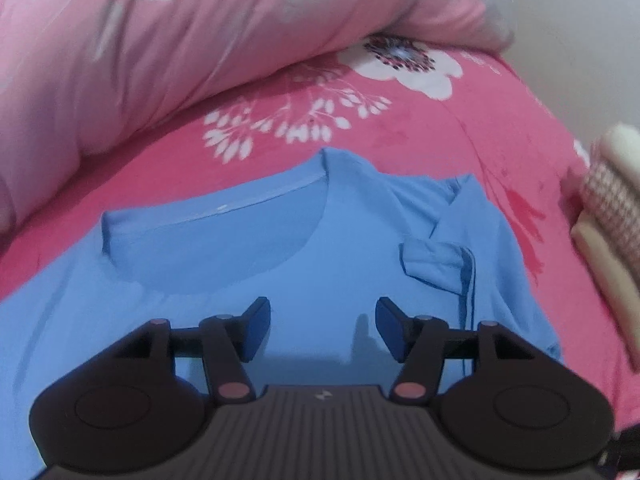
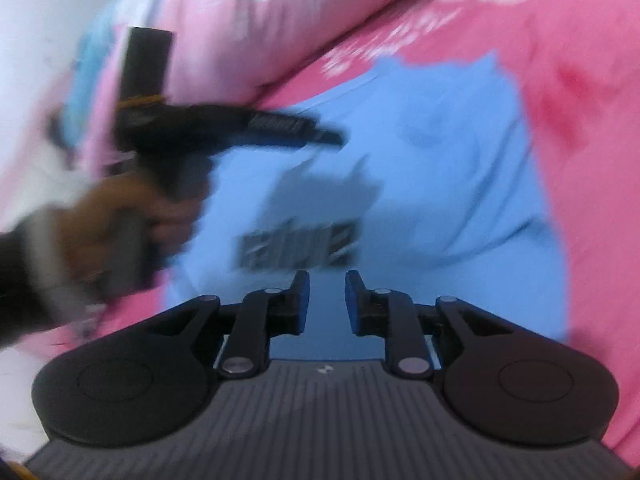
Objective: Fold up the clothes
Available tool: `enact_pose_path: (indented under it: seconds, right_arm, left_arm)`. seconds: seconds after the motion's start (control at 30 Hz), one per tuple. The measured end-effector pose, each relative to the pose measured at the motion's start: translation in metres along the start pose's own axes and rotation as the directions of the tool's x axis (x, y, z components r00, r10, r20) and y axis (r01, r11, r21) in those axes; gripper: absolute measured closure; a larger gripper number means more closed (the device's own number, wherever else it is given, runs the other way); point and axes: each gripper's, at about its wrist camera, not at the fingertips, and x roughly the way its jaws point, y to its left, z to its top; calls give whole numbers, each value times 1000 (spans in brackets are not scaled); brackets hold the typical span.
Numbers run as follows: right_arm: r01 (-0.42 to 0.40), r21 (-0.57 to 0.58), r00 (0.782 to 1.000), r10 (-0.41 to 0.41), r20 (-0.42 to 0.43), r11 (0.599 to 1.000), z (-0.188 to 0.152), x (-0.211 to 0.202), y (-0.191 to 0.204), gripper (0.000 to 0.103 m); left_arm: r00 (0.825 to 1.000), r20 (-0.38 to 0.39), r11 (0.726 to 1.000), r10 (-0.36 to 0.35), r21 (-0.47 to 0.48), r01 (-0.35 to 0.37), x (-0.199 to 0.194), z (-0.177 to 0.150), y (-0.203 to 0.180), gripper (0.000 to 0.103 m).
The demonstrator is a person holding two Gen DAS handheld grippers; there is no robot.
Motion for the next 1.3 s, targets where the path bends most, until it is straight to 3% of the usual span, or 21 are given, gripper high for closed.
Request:
enact_pose_path:
  seconds: [0.07,0.13,0.2,0.27,0.43,0.53,0.73,0.83,1.0,1.1,1.17,1.2,1.23,1.3]
  right_arm:
    - [-13,14,1000,13,-12,1000,-5,-6,0,81]
    - [30,53,1000,-31,5,998,-6,-11,-8,80]
    - [61,162,997,-69,41,985,-3,-13,-26,80]
    - [41,320,994,-72,86,947,-2,-15,-48,79]
    - [-45,583,989,-48,143,812,-17,-5,-76,78]
    - [-97,705,984,-38,173,703,-27,1,-91,78]
    - [-190,878,973,-36,228,440,-46,14,-118,77]
    - [-174,907,978,-40,205,384,-49,14,-118,77]
    - [-193,922,972,-59,226,335,-48,19,-121,77]
    - [-210,921,968,-65,243,329,-45,23,-121,78]
    - [-216,916,966,-63,251,338,-43,25,-120,83]
    - [-226,911,963,-61,262,344,-42,25,-120,92]
    - [-240,904,959,-56,277,353,-40,25,-120,99]
    - [-275,870,948,-32,315,409,-35,19,-118,100]
  left_arm:
    - [999,-6,999,-35,-29,35,4,2,2,44]
    - [997,-15,995,-76,-65,75,9,4,2,45]
    - [991,-25,985,-131,-117,127,19,8,-1,45]
    - [981,-35,967,-193,-178,184,30,12,-3,46]
    - [956,-64,906,-285,-342,247,61,27,-5,47]
    - [947,-110,876,-302,-424,230,76,37,-3,48]
    - [937,-244,891,-250,-436,124,93,65,-13,51]
    - [931,-295,896,-215,-438,68,101,73,-19,58]
    - [928,-319,877,-195,-481,19,107,76,-14,80]
    - [932,-302,879,-202,-475,36,106,74,-12,95]
    - [935,-277,881,-221,-467,70,103,73,-12,101]
    - [937,-257,882,-236,-461,96,100,72,-12,101]
    - [940,-216,880,-265,-453,144,94,74,-12,101]
    - [938,-89,874,-335,-402,274,76,76,-14,101]
